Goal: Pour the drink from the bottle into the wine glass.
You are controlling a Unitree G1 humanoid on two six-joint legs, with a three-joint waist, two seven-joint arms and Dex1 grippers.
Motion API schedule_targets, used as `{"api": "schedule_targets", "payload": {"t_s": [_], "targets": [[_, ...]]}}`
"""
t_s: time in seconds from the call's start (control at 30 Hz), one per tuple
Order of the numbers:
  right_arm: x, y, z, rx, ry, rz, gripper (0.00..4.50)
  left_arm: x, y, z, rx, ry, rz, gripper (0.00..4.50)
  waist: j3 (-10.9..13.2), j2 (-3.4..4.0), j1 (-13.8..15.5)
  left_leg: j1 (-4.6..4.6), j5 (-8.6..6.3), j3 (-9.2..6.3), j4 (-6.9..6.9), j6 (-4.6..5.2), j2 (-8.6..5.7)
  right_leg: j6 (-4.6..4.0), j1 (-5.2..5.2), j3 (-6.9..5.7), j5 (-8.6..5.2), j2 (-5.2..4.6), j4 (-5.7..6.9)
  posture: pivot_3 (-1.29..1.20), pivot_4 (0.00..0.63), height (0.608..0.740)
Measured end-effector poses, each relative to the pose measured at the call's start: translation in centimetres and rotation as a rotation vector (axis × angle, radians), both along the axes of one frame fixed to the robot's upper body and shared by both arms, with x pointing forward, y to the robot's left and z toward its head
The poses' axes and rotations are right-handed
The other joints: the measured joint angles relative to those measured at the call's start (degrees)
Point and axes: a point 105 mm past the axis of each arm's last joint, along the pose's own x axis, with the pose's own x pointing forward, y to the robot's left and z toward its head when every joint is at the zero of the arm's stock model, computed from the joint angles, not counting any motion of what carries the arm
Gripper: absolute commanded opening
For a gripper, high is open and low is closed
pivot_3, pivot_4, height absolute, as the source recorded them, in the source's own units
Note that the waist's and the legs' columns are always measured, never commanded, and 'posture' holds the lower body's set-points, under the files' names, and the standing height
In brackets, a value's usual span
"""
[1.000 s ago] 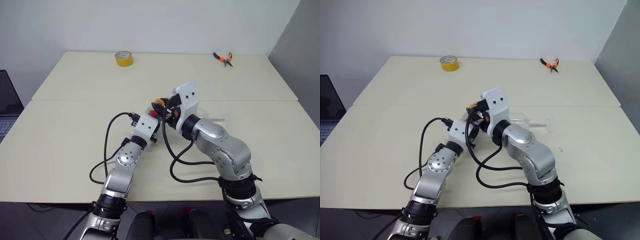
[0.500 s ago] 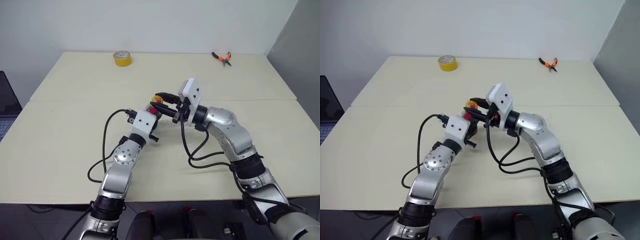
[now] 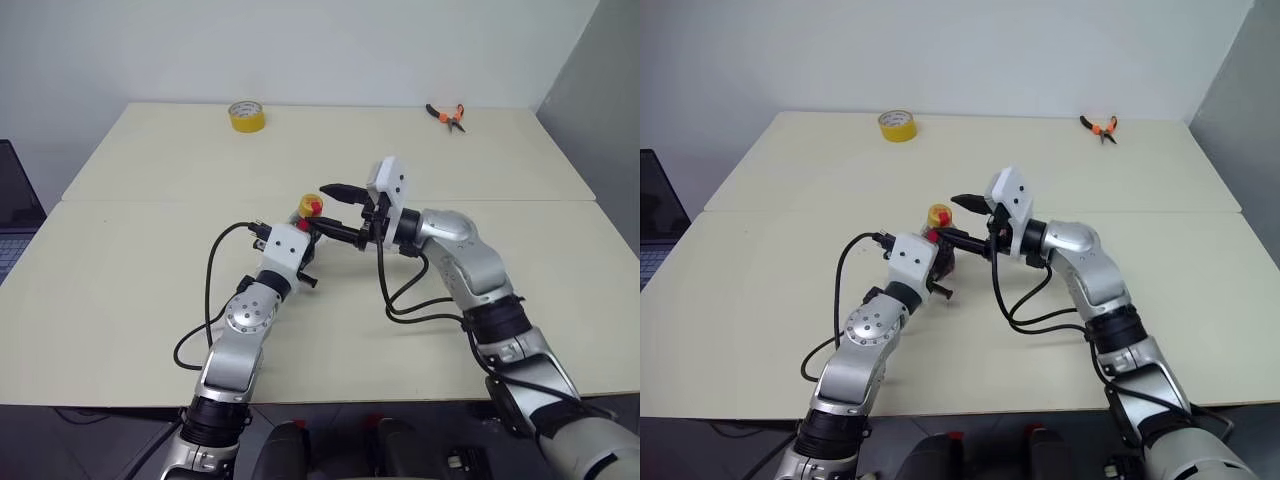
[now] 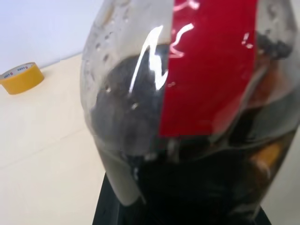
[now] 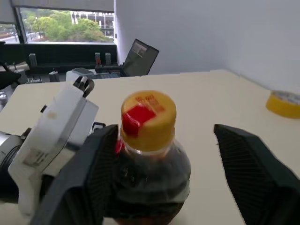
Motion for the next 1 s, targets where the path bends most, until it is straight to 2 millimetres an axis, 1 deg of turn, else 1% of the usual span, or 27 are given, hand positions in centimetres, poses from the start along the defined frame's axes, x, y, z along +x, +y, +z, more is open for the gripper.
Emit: {"api": "schedule_targets", "payload": {"t_s": [0.13,0.27,0.33,0.5,0.83,0.93,1.0], "targets": [[-1.6,0.1,0.7,0.043,0.042,-0.095,4.01,-0.1,-0.1,0.4,-0.004,-0.015,-0.002,0.75,0.0,0.0,0.0,-0.02,0.0,-0.03,0.0,0.0,0.0,0.0,-0.02,-0.02,0.0,0.0,0.01,0.0,0.15,0.74],[-3.0,1.1,2.3,0.112,0.042,-0.171,4.01,-0.1,-0.3,0.4,-0.003,-0.016,-0.006,0.75,0.0,0.01,-0.1,-0.02,0.0,-0.05,-0.02,-0.01,0.0,0.01,-0.04,-0.03,-0.01,0.02,0.02,0.0,0.15,0.74],[-3.2,1.5,2.9,0.13,0.032,-0.21,4.01,-0.1,-0.3,0.3,-0.001,-0.016,-0.008,0.74,0.0,0.01,-0.1,-0.02,0.0,-0.04,-0.01,-0.01,-0.01,0.01,-0.03,-0.03,-0.01,0.02,0.01,0.0,0.15,0.74],[-2.5,1.9,2.8,0.147,0.056,-0.335,4.01,-0.1,-0.7,0.1,0.007,-0.012,-0.015,0.74,0.0,0.0,-0.1,-0.02,0.0,-0.03,0.0,-0.01,-0.03,0.01,-0.03,-0.02,-0.01,0.02,0.0,0.0,0.15,0.74],[-1.9,1.7,1.7,0.09,0.084,-0.43,4.01,0.1,-0.8,-0.1,0.016,-0.013,-0.013,0.74,0.0,0.0,-0.1,-0.02,0.0,-0.02,-0.01,-0.01,-0.03,0.01,-0.03,-0.02,-0.01,0.02,-0.01,0.0,0.15,0.74],[-1.8,1.6,1.6,0.081,0.092,-0.441,3.39,0.1,-0.7,-0.1,0.019,-0.014,-0.011,0.74,0.0,0.0,-0.1,-0.02,0.0,-0.02,-0.01,-0.01,-0.03,0.01,-0.03,-0.02,-0.01,0.02,-0.01,0.0,0.15,0.74],[-1.9,1.7,1.6,0.082,0.095,-0.432,2.76,0.1,-0.8,-0.1,0.02,-0.014,-0.01,0.74,0.0,0.0,-0.1,-0.02,0.0,-0.03,-0.01,-0.01,-0.03,0.01,-0.03,-0.02,-0.01,0.02,-0.01,0.0,0.15,0.74]]}}
